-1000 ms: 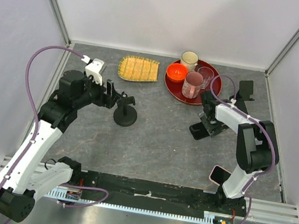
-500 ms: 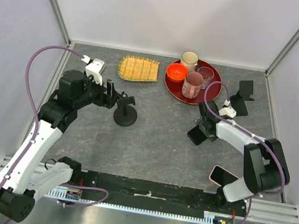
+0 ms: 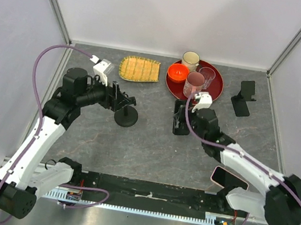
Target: Place the phone on the phone stand
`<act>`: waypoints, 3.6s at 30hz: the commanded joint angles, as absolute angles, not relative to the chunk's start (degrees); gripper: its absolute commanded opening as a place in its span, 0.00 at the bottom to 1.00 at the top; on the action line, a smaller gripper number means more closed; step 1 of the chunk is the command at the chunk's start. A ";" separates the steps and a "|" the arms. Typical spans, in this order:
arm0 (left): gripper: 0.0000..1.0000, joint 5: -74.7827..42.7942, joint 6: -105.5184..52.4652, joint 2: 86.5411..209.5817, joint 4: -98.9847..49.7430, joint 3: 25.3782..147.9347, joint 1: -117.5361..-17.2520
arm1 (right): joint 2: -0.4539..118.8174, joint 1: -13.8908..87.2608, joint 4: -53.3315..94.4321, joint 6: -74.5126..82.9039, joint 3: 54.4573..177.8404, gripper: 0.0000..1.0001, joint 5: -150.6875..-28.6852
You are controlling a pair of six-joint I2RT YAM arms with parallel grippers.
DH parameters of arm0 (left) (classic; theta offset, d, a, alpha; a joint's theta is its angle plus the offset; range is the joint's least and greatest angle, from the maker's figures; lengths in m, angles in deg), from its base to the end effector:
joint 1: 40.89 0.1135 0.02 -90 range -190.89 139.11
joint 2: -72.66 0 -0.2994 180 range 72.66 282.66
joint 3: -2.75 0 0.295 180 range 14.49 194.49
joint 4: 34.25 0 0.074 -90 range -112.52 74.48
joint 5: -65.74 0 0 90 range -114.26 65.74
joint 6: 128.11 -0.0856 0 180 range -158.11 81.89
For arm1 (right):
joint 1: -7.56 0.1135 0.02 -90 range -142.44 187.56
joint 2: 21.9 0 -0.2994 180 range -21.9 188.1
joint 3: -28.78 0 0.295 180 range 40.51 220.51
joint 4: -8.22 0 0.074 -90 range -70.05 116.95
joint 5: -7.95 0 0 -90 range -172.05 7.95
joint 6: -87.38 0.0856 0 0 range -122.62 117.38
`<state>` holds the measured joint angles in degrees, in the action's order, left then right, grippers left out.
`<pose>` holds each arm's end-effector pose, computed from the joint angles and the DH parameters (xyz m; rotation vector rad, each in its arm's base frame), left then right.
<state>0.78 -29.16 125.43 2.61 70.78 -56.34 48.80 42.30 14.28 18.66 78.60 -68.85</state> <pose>0.2452 -0.1053 0.3737 0.4052 1.9341 -0.7047 0.2880 0.1759 0.2196 -0.0954 2.0465 0.3801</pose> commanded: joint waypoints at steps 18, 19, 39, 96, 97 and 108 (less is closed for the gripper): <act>0.76 12.84 -10.94 126.10 4.72 74.69 -62.86 | 42.70 78.83 0.27 -8.94 83.49 0.00 -64.31; 0.76 12.92 -11.64 125.22 5.08 74.43 -63.13 | 43.14 80.14 -0.17 -9.38 83.49 0.00 -63.60; 0.76 17.85 -16.31 126.70 7.89 70.39 -69.71 | 41.21 82.27 -2.98 -9.47 82.70 0.00 -60.34; 0.09 35.54 -31.61 124.34 4.04 71.70 -75.88 | 33.56 68.11 13.28 18.82 86.48 0.00 -111.43; 0.17 33.68 -29.95 123.03 3.07 71.44 -75.88 | 33.12 68.11 13.10 19.26 86.22 0.00 -109.14; 0.95 10.28 -2.53 105.44 -25.37 50.89 -75.79 | 24.33 68.03 -12.72 36.13 73.92 0.00 -83.28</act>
<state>16.93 -14.58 107.79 -9.94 57.43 -75.83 25.98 68.05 6.74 27.51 75.47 -91.72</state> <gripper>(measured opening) 0.943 0.147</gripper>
